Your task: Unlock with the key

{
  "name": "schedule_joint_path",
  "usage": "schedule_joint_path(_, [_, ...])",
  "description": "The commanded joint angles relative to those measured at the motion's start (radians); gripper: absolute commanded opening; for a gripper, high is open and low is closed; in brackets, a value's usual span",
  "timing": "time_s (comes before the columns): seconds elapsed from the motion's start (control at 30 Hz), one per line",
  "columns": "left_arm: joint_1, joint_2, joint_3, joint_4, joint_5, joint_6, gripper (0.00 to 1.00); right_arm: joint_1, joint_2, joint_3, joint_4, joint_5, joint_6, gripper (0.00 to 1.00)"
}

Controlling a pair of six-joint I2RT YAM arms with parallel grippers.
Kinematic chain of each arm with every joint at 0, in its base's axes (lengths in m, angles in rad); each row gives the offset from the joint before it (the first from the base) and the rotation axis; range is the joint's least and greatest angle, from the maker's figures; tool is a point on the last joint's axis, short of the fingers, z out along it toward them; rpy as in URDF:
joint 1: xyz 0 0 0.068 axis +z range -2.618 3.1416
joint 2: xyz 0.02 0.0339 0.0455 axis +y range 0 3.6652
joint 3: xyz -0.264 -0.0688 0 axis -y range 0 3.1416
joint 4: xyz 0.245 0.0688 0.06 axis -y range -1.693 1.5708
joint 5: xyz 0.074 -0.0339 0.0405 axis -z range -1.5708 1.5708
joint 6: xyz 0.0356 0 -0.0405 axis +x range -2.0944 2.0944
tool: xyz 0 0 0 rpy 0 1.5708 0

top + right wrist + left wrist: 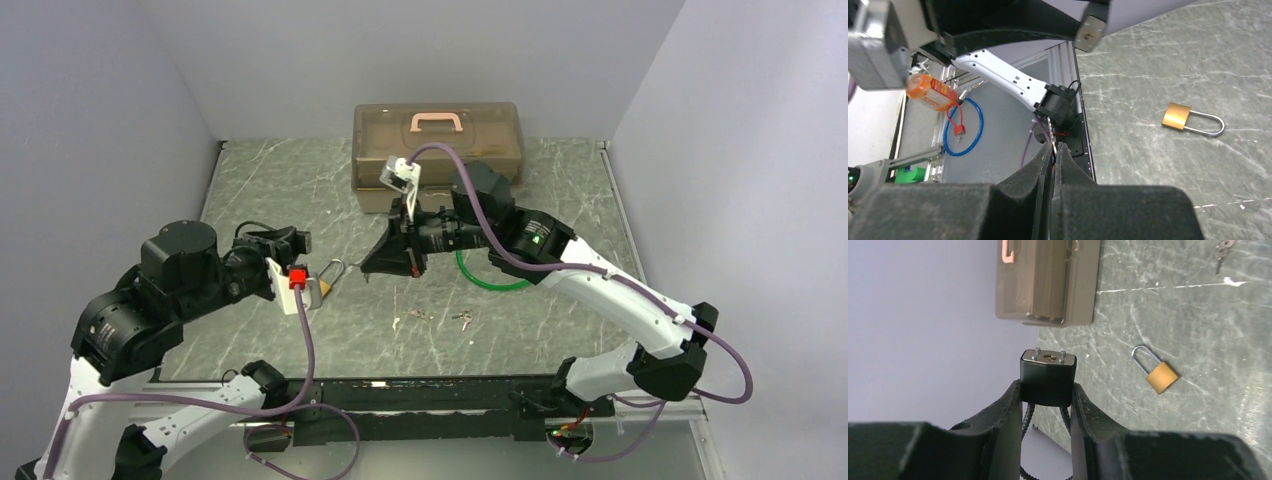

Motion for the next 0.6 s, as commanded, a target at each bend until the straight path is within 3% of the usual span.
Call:
schedule_joint_path(0.0, [0.005,-0.017,-0.039,0.124,-0.071,0.055,0.00,0.049,0.059,0.163,-0.131,0.093,-0.035,0.00])
schedule_joint_path(0.2, [0.005,-0.086,-0.113,0.225,-0.064,0.146,0.00,0.100,0.192,0.360,-0.301,0.202,-0.040,0.00])
schedule_joint_path(0.43, [0.005,-0.104,-0.068,0.129,0.094,0.243,0.00,0.125,0.214,0.392,-0.326,0.260,-0.057,0.00])
schedule_joint_path(0.57, [0.005,-0.160,-0.127,0.150,0.139,0.337,0.00,0.149,0.239,0.432,-0.351,0.302,-0.064,0.00])
